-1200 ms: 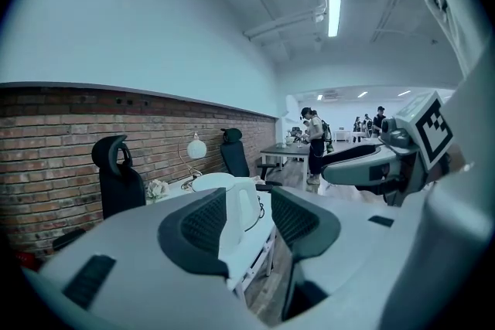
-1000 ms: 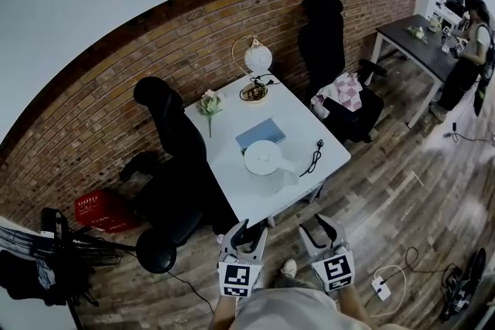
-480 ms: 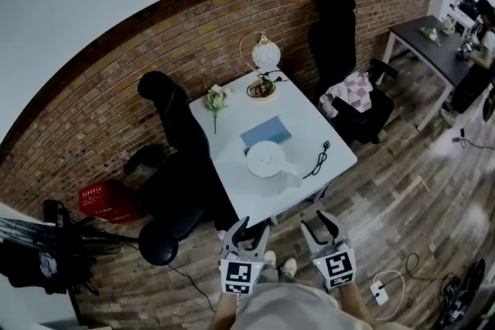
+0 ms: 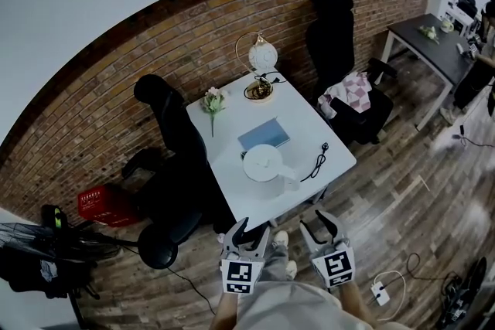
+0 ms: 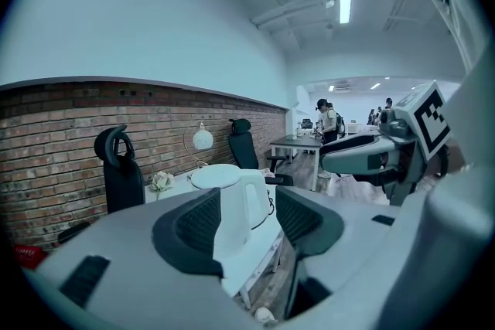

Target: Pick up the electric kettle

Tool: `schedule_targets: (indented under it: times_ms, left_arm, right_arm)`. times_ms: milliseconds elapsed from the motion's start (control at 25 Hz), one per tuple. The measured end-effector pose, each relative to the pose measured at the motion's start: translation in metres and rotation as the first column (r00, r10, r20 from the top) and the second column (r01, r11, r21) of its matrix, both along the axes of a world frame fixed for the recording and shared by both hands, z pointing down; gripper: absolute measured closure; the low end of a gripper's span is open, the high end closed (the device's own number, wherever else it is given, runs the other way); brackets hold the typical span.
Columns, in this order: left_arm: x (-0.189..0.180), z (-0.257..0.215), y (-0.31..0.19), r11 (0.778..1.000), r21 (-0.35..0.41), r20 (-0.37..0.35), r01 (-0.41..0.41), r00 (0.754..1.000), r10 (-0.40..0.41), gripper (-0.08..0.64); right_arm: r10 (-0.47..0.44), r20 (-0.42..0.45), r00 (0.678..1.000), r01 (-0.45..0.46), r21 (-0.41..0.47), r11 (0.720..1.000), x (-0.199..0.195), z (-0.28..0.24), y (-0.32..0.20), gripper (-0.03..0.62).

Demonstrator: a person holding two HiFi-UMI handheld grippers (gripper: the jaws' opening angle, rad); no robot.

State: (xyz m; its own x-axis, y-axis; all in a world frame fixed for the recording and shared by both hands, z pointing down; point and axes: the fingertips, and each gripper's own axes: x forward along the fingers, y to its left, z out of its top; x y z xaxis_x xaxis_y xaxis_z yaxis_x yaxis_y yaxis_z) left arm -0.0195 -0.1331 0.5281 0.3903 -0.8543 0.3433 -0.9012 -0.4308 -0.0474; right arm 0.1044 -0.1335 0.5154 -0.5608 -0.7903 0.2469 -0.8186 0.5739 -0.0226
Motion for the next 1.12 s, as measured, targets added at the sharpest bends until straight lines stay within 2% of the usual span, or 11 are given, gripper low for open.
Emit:
schedule_targets:
  times_ms: [160, 440, 1120]
  left_arm:
    - [-0.002, 0.007, -0.009, 1.0, -0.007, -0.006, 0.003, 1.0, -0.003, 0.336]
    - [-0.006, 0.019, -0.03, 1.0, -0.026, -0.013, 0.003, 1.0, -0.003, 0.325]
    - [-0.016, 0.066, -0.088, 0.995, -0.098, -0.007, 0.001, 1.0, -0.001, 0.253]
  right_arm:
    - [-0.018, -0.034, 0.999, 0.019, 0.036, 0.999, 0.0, 0.003, -0.009, 0.416]
    - [-0.005, -0.029, 1.0, 0.005, -0.019, 1.0, -0.005, 0.01, -0.03, 0.416]
    - [-0.019, -0.089, 0.996, 0.015, -0.052, 0.999, -0.012, 0.041, -0.088, 0.416]
